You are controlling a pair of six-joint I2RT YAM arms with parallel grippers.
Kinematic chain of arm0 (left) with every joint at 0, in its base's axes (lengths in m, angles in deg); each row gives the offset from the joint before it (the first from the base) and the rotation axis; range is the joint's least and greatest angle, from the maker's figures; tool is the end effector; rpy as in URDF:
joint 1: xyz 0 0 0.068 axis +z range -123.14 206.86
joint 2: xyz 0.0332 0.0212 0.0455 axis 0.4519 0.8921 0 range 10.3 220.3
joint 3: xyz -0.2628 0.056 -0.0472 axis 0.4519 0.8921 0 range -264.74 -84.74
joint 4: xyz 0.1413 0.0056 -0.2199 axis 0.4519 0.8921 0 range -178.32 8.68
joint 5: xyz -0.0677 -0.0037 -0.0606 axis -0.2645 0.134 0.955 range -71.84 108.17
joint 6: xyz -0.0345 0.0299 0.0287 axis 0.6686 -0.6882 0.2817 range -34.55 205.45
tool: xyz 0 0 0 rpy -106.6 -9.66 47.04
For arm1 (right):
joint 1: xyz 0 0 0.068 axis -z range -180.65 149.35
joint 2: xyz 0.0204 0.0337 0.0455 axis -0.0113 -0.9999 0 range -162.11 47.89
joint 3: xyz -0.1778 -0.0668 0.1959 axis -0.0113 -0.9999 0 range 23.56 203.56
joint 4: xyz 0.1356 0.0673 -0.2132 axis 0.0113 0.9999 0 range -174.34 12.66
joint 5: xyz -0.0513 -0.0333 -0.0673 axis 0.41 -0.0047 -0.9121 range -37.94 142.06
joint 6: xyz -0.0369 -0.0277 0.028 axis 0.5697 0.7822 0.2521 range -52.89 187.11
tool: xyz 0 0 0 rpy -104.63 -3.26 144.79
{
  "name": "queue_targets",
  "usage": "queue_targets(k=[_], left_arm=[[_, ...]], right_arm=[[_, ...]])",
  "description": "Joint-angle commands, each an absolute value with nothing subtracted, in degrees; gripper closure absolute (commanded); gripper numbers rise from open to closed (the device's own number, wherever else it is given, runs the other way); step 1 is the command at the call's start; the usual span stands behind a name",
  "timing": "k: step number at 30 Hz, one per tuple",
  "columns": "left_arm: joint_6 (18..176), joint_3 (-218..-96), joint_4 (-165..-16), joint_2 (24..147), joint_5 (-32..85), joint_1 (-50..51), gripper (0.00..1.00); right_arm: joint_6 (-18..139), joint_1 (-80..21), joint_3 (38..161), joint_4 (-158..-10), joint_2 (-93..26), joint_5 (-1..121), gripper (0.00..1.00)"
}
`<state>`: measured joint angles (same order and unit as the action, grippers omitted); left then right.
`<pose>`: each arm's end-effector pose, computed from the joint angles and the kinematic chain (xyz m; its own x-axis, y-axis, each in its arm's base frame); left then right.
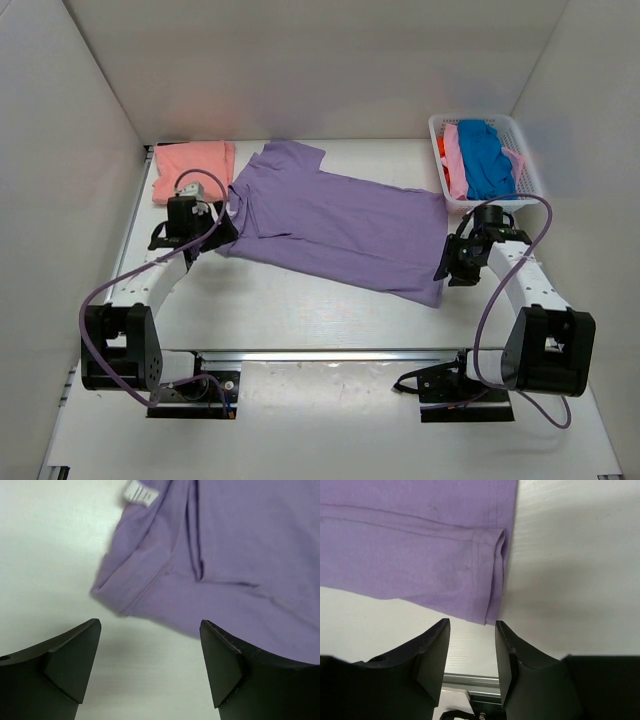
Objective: Fold and stack the t-shirts
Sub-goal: Fold the flattened tshirt in 1/3 of the way
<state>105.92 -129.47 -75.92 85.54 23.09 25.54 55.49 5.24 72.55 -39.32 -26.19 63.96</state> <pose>0.2743 -0.0093 0.2215 -0.6676 -0.3330 -0.6659 -0.1574 0.9373 -0.3109 0.2315 -0.0164 0.2154 -0.9100 0.2920 -0.2943 0.2183 0.9410 0.2586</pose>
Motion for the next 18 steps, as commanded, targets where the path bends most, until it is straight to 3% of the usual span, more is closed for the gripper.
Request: queue_targets(k=[1, 4, 6, 8, 11, 18], left_arm=[[102.1, -127.5, -77.3, 84.0, 18.3, 23.4, 0.1], [100.9, -126.9, -78.2, 85.3, 18.3, 23.5, 0.1], [100.7, -126.8, -78.7, 87.3, 18.3, 23.4, 0.17], [100.1, -127.2, -79.3, 88.5, 18.3, 23.1, 0.36], [99.8, -127.9, -79.4, 90.7, 15.8, 22.3, 0.55], [99.1, -128.4, -79.9, 94.2, 11.8, 21.2, 0.48]], right_arm=[[54.1, 4.7, 71.4, -38.8, -24.0, 65.8, 0.63], [54.1, 4.6, 70.7, -39.3, -23.1, 66.3, 0.67], [53.5, 3.8, 70.4, -39.2, -23.0, 66.4, 0.69], [53.4, 4.0, 69.9, -38.9, -23.1, 66.4, 0.72], [53.2, 3.9, 69.5, -38.8, -23.0, 66.3, 0.73], [53.5, 4.3, 68.9, -39.7, -23.6, 67.3, 0.74]])
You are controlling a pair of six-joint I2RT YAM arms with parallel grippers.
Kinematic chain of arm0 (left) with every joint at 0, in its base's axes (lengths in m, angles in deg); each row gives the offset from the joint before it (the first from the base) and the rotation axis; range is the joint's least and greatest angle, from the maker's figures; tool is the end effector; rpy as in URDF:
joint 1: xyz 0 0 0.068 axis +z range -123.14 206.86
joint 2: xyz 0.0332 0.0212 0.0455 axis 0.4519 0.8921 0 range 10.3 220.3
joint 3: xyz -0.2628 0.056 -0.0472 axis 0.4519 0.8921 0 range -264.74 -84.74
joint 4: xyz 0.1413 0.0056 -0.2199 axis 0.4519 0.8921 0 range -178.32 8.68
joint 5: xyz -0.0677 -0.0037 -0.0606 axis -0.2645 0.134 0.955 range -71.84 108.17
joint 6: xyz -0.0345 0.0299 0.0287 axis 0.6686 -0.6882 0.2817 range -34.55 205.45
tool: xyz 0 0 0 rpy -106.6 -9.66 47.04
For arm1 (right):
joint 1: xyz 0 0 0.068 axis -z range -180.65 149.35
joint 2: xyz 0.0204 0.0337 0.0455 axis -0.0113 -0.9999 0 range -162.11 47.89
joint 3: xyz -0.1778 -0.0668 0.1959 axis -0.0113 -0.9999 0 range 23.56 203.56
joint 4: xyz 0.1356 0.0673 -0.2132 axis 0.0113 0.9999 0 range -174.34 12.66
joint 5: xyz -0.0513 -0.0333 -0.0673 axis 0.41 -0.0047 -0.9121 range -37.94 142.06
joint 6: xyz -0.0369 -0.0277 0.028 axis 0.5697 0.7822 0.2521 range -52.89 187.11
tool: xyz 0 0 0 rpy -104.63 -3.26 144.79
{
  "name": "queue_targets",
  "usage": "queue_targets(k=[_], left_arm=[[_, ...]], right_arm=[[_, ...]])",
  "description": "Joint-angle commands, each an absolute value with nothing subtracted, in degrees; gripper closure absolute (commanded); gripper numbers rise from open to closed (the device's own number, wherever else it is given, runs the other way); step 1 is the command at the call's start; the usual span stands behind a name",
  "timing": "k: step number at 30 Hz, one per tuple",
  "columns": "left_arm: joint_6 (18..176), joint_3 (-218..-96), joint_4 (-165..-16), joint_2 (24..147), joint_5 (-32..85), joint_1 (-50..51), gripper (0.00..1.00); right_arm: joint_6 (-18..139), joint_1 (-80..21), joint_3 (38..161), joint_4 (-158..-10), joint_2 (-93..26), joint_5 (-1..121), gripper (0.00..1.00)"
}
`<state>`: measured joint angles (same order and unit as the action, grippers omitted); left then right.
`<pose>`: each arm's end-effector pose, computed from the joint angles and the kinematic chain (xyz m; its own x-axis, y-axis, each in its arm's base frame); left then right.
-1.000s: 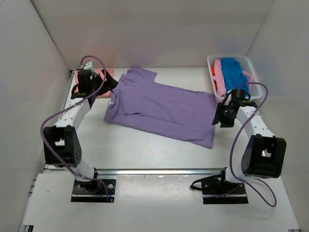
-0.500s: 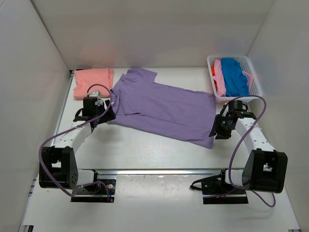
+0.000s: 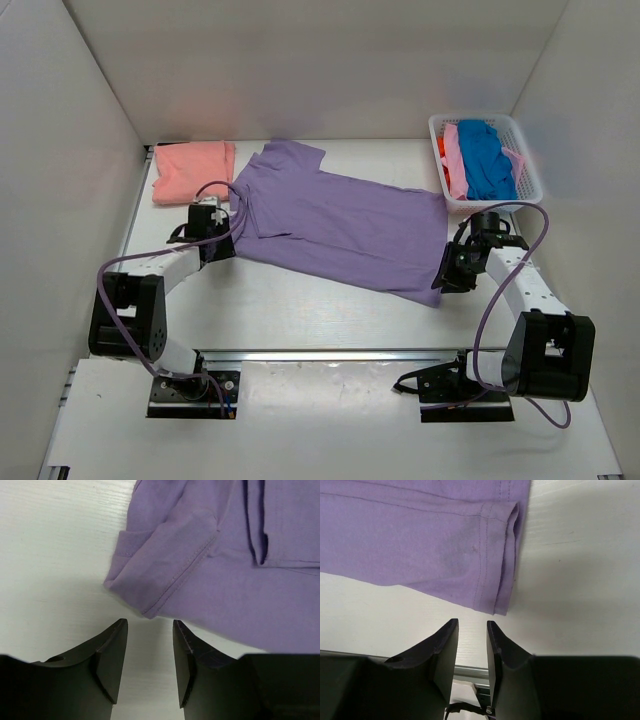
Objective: Fold and stack the t-shirts
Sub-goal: Fold the flattened tshirt in 1/3 of the way
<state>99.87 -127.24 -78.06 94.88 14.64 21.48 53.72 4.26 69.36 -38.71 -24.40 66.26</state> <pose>0.2830 -0.0244 0.1699 -0.7773 -0.1763 -0.6040 -0.1417 0.9843 -0.1050 0.2190 -0.0100 0.2061 -0.9206 0.3044 -0.2447 0.2273 0.9270 0.2983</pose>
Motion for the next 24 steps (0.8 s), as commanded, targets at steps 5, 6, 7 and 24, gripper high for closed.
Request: queue_targets(k=[5, 6, 7, 24], left_arm=[[98.6, -130.8, -79.4, 96.2, 10.2, 20.8, 0.47], [98.6, -130.9, -79.0, 96.8, 9.7, 20.9, 0.5], [98.5, -131.4, -78.7, 97.4, 9.6, 20.9, 0.51], [97.1, -136.2, -74.4, 101.6, 9.1, 19.7, 0.49]], right_arm=[[53.2, 3.7, 68.7, -39.6, -23.9, 67.4, 0.75], [53.4, 3.5, 68.6, -40.0, -24.0, 67.4, 0.74], [52.9, 3.4, 68.3, -39.8, -24.3, 67.5, 0.75], [53.8, 3.9, 68.7, -37.1, -23.1, 67.6, 0.72]])
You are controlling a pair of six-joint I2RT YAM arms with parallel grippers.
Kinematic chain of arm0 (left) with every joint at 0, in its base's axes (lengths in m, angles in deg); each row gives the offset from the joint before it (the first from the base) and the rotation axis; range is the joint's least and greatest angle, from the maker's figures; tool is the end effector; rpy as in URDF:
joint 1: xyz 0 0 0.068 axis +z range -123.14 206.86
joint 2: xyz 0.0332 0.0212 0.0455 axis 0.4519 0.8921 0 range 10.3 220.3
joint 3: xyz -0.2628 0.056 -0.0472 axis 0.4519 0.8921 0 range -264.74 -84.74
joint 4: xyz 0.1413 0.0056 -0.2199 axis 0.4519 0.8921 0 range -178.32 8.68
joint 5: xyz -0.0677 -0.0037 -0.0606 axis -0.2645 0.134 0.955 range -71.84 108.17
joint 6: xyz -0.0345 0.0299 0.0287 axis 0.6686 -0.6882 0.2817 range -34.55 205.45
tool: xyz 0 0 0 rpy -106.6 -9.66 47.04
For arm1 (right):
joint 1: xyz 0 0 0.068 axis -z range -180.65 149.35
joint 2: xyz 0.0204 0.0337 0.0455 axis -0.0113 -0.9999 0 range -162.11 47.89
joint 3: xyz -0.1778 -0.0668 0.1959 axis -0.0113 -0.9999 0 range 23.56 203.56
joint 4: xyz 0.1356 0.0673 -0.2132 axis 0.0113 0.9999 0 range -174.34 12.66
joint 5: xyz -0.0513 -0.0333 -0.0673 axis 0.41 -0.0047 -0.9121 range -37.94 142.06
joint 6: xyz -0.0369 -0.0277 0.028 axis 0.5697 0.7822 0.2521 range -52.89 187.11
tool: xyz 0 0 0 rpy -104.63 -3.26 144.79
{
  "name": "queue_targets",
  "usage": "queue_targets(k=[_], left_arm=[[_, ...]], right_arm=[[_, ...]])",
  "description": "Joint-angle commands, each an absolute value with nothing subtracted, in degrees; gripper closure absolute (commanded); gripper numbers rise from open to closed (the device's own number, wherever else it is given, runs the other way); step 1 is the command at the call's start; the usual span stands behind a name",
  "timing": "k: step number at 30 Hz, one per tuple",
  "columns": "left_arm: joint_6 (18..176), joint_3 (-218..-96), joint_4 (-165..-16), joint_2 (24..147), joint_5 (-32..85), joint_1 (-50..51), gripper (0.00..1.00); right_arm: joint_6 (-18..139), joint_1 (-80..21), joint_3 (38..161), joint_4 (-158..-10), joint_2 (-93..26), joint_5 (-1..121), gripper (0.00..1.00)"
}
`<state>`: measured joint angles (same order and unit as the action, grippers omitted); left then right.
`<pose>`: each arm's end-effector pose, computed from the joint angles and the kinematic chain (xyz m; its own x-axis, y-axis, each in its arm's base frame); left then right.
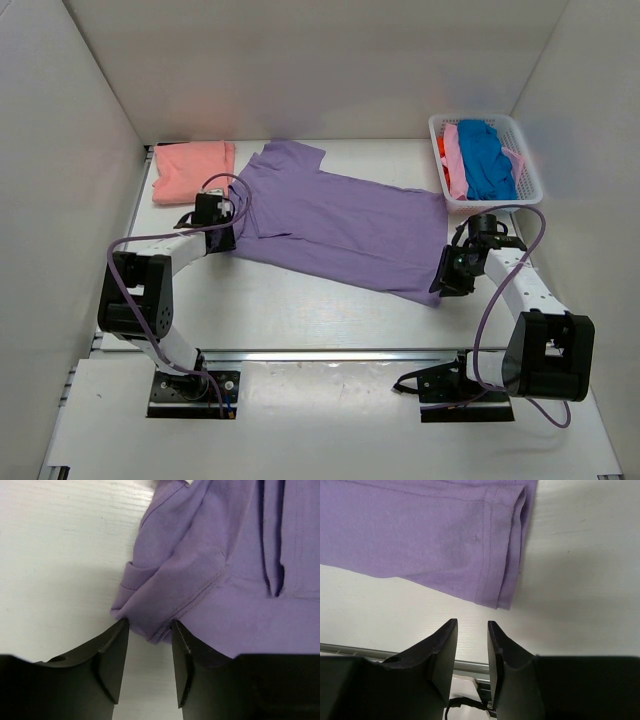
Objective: Fold and stack the t-shirts
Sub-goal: Fold the flattened tshirt in 1/3 of the way
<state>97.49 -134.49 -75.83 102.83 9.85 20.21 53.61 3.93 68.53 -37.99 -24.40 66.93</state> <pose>0.3129 -0.0313 0.1651 -0.8051 -0.1138 -0.5821 -0.1381 0.9904 -0.0026 0.2155 -0.0080 0.2018 -0.9289 0.3008 -0.2160 0.2284 0.9245 0.3052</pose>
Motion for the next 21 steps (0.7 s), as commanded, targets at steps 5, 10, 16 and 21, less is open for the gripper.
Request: queue_targets(k=[5, 10, 16, 21], left_arm=[[96.9, -136.4, -73.2, 102.3, 10.9, 19.4, 0.35], [96.9, -137.6, -72.1, 104.9, 12.4, 19.4, 0.36], [97.1, -139.4, -71.0, 106.5, 13.5, 19.7, 0.79], [96.8, -138.5, -71.3, 105.8, 13.9, 20.0, 1.0]], right_arm=[[52.8, 2.4, 69.1, -36.3, -24.6, 65.3, 0.7], [51.2, 0.8, 69.2, -37.7, -28.7, 62.2, 0.67], [50.6, -1.6, 67.9, -40.6, -33.5, 59.7, 0.65], [51.5, -1.7, 67.0, -42.8, -36.6, 58.7, 0.8]])
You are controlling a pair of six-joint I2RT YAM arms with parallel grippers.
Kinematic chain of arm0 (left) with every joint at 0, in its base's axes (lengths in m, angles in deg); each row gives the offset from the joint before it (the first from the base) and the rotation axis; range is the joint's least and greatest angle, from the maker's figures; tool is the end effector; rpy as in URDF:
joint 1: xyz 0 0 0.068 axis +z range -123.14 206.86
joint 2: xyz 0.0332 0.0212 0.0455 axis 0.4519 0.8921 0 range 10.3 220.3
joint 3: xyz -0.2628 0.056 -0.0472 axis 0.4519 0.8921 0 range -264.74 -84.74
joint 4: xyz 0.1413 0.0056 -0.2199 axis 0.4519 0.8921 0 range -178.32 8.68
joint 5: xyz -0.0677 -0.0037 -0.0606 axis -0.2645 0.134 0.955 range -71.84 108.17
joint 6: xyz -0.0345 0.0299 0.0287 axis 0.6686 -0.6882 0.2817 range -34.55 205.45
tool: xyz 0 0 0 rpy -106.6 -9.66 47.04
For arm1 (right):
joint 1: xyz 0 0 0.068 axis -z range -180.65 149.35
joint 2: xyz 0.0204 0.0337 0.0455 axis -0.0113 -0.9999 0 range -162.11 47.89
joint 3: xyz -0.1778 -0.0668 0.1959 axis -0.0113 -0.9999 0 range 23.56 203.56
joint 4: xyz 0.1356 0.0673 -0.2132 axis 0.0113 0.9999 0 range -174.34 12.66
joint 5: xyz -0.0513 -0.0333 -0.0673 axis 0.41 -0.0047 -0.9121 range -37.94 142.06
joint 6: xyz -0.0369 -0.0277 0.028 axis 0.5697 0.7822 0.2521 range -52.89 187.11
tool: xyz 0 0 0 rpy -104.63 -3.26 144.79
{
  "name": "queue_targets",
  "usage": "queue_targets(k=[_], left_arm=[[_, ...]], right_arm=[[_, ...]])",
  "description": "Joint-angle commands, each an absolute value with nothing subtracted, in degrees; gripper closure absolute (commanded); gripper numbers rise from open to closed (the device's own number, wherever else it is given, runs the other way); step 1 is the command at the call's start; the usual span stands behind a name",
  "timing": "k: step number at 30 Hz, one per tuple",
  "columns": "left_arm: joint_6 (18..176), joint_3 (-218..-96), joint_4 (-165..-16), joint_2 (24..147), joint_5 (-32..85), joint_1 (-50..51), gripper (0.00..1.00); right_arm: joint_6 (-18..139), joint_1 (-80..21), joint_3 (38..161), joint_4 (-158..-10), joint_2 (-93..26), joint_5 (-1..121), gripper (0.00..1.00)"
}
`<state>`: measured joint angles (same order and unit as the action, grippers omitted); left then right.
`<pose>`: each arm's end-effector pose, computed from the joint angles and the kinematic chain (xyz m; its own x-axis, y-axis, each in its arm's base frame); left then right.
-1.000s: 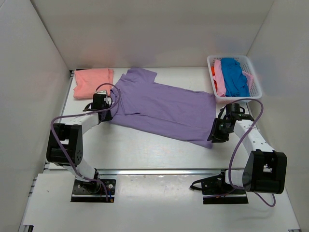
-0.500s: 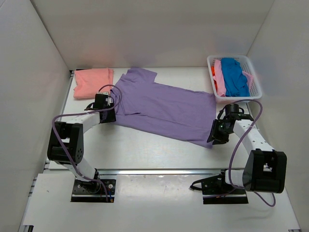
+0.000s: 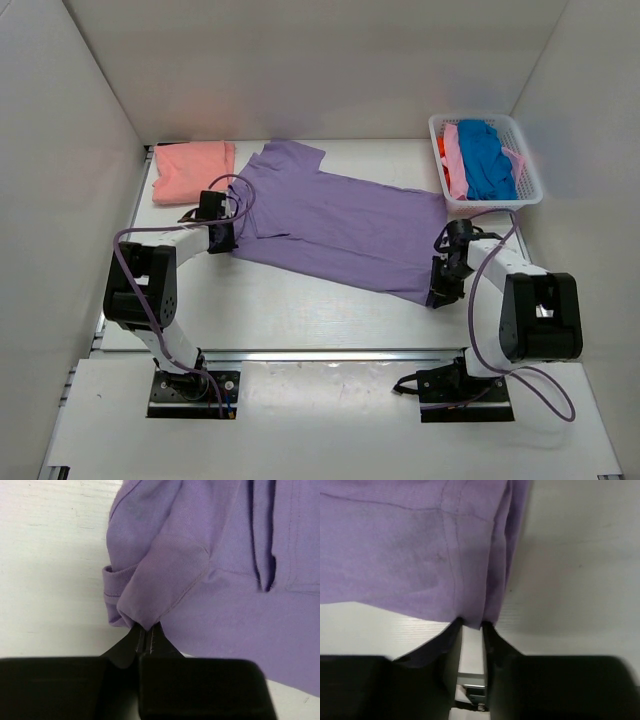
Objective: Fold and stack the t-shirts
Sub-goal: Fold the flattened tshirt in 1/3 of the way
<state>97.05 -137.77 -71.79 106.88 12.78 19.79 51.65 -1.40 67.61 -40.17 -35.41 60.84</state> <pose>0.3217 -0.0365 0.1556 -0.8578 -0.0952 -0.5051 -0.0982 0.9950 -0.0206 0.2293 0.0085 0.1586 -0.9655 0.2508 -0.0701 0.2354 0.9557 0.1768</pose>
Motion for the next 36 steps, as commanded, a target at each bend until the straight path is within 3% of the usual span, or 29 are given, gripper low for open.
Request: queue_targets(k=[1, 3, 15, 21, 26, 33, 34, 35, 36], left_arm=[[96.6, -138.4, -71.1, 105.5, 14.4, 20.1, 1.0], [96.3, -138.4, -70.7, 105.3, 14.6, 20.1, 1.0], [91.3, -137.6, -68.5, 100.0, 15.4, 22.3, 1.0], [85.7, -136.1, -67.0, 97.5, 9.6, 21.9, 1.0], [83.8, -134.1, -68.1, 93.9, 7.7, 23.0, 0.79], [81.7, -135.4, -66.4, 93.9, 6.5, 23.3, 0.9], [81.5, -135.6, -66.4, 94.0, 6.6, 23.1, 0.88], [81.6, -135.6, -66.5, 93.5, 6.4, 23.3, 0.48], [81.5, -135.5, -66.5, 93.7, 6.6, 23.1, 0.47]], right_arm=[[52.0, -1.8, 67.0, -43.5, -37.3, 58.4, 0.86], [53.1, -1.3, 67.0, -44.0, -38.5, 57.6, 1.0], [61.7, 8.7, 75.0, -38.5, -40.0, 50.5, 1.0], [61.6, 7.4, 76.6, -38.1, -43.3, 50.2, 1.0], [62.4, 8.9, 76.8, -39.1, -43.2, 50.9, 1.0], [62.9, 9.6, 76.9, -39.5, -43.0, 51.7, 1.0], [62.8, 9.5, 76.9, -39.6, -43.2, 51.4, 1.0], [62.8, 9.5, 76.3, -39.8, -42.8, 51.5, 1.0], [62.8, 9.5, 76.6, -39.8, -42.8, 51.5, 1.0]])
